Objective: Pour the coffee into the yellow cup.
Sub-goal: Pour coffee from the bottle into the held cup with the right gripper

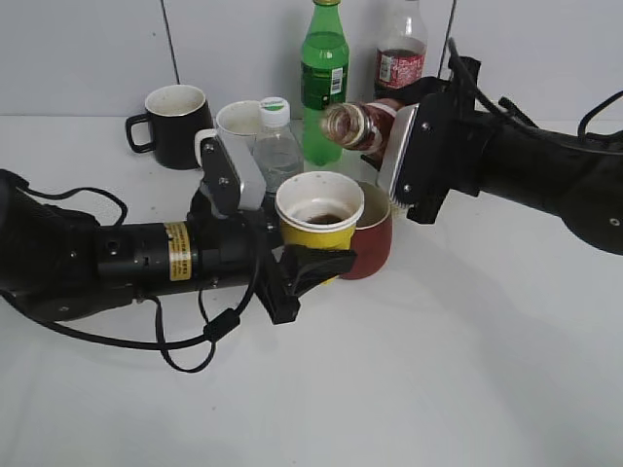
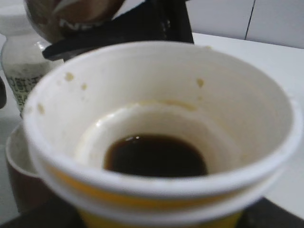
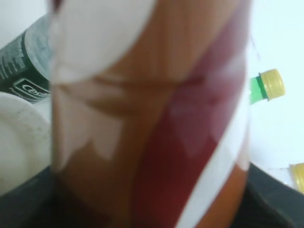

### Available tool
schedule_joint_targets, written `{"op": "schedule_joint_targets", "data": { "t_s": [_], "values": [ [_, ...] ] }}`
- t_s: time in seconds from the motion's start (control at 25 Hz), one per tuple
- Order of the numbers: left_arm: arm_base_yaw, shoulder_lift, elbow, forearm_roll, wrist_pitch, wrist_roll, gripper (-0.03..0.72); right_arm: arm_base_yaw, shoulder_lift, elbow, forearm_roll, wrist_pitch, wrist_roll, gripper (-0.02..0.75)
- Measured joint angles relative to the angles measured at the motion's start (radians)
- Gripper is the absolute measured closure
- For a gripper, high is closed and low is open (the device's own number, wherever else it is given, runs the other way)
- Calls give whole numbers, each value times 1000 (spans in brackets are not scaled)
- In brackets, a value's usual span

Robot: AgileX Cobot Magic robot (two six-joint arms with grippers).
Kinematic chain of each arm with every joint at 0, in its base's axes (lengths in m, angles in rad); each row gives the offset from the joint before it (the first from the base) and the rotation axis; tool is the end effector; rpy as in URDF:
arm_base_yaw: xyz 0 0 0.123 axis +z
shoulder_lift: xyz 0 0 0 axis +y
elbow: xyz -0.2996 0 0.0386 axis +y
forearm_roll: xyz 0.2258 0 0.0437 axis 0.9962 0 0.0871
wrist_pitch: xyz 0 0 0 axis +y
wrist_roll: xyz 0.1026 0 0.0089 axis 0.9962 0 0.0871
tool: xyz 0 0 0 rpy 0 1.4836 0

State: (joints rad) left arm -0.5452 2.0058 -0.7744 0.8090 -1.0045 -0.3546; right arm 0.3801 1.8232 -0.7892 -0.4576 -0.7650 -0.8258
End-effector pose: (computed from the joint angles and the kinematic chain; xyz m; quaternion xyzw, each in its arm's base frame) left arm 0.2710 -0.2379 0.1545 0.4416 0.6548 -0.3632 0.4943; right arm 0.3231 0.1630 0.2088 -0.6107 0.4881 -0.1222 0.6114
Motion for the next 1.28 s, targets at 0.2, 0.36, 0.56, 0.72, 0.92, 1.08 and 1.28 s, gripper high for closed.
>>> {"op": "schedule_joint_targets", "data": {
  "t_s": [0.2,0.36,0.56,0.72,0.92,1.08,1.28],
  "values": [
    [0,0,-1,20,0,-9,279,0,0,0,0,-21,-104,231],
    [0,0,-1,32,0,-9,279,0,0,0,0,-29,-171,231],
    [0,-5,-1,39,-4,-9,279,0,0,0,0,-32,-223,231],
    [0,-9,-1,68,-9,-9,279,0,0,0,0,-33,-235,231],
    [0,-9,4,87,-9,-9,279,0,0,0,0,-33,-282,231],
    [0,-9,10,94,-9,-9,279,0,0,0,0,-33,-328,231],
    [0,-9,10,100,-9,-9,279,0,0,0,0,-33,-362,231]
  ]
}}
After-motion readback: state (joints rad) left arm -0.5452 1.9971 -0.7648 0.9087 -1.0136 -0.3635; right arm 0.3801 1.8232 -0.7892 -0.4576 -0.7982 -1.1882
